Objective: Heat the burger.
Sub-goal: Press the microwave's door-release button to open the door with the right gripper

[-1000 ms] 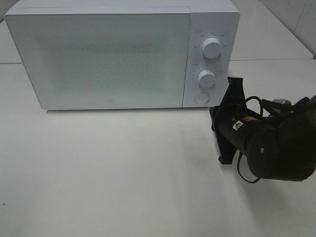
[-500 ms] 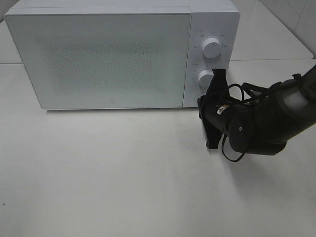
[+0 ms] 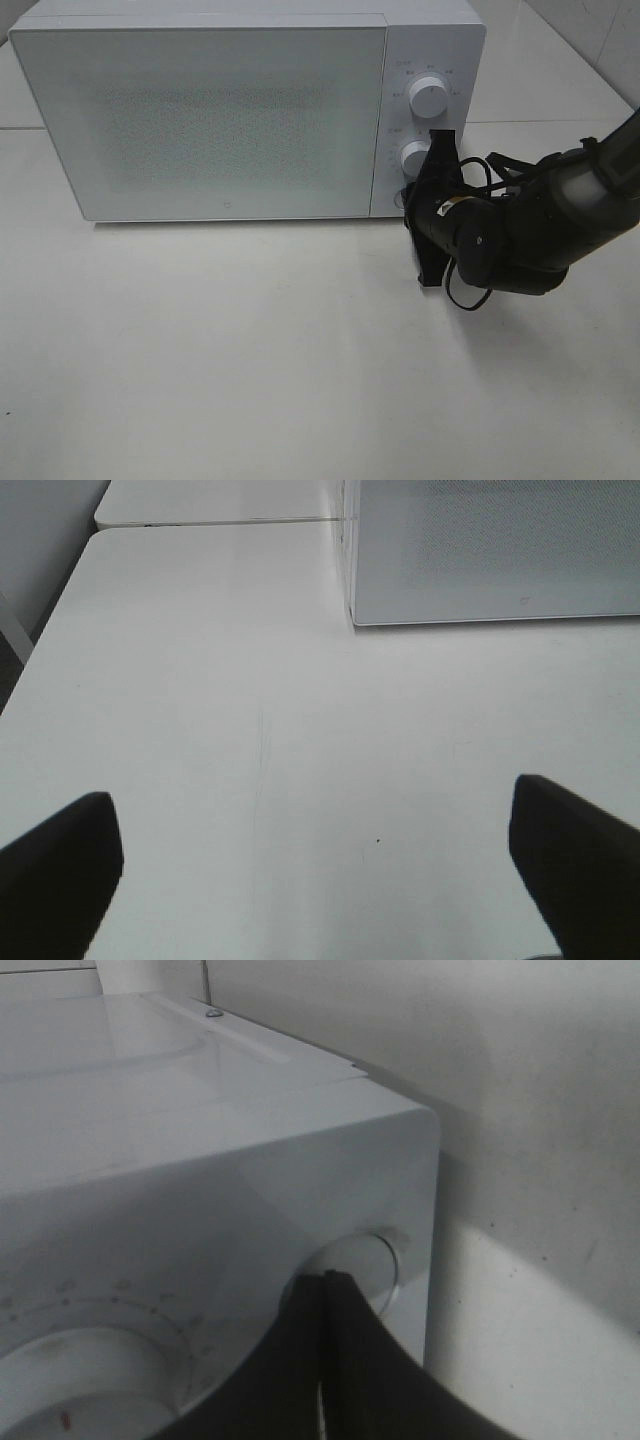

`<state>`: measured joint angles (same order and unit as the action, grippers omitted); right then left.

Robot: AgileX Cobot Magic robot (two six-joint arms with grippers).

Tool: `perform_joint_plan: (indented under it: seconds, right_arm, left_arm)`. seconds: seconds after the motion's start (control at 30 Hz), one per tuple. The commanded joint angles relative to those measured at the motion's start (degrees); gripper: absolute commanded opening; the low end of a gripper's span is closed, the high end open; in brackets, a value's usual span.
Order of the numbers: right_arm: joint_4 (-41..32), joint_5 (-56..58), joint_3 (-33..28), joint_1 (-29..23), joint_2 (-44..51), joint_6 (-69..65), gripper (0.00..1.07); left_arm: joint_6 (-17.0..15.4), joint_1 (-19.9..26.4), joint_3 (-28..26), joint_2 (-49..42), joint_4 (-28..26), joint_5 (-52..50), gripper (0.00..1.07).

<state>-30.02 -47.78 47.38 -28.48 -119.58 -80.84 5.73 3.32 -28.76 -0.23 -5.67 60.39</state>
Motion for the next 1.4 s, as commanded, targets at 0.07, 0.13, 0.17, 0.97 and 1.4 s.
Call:
perform_joint_plan:
  seconds: [0.07,0.13,0.17,0.97,1.4]
  right_arm:
    - [-0.2,-1.0,2.2,0.5,0.1,1.6,0.01]
    - [-0.8,-2.6,2.8,0.5,0.1,1.8,0.01]
    - [-0.8,-2.6,2.8,0.5,0.1,1.8,0.01]
    - [0.1,-12.9,11.8,0.5,-3.9,4.7,0.00]
    - [0.1,-9.4,9.8,0.2,-2.5,4.4,0.00]
  left_arm:
    - [-0.4,-0.5,0.2,-1.2,0.2,-0.9,1.00]
    - [-0.4,-0.5,0.2,-1.2,0.2,-0.9,1.00]
    - [-0.4,-0.5,0.2,-1.2,0.2,-0.9,1.00]
    - [-0.4,-0.5,0.2,-1.2,0.2,-0.9,1.00]
    - [-0.4,-0.5,0.2,-1.2,0.2,-0.9,1.00]
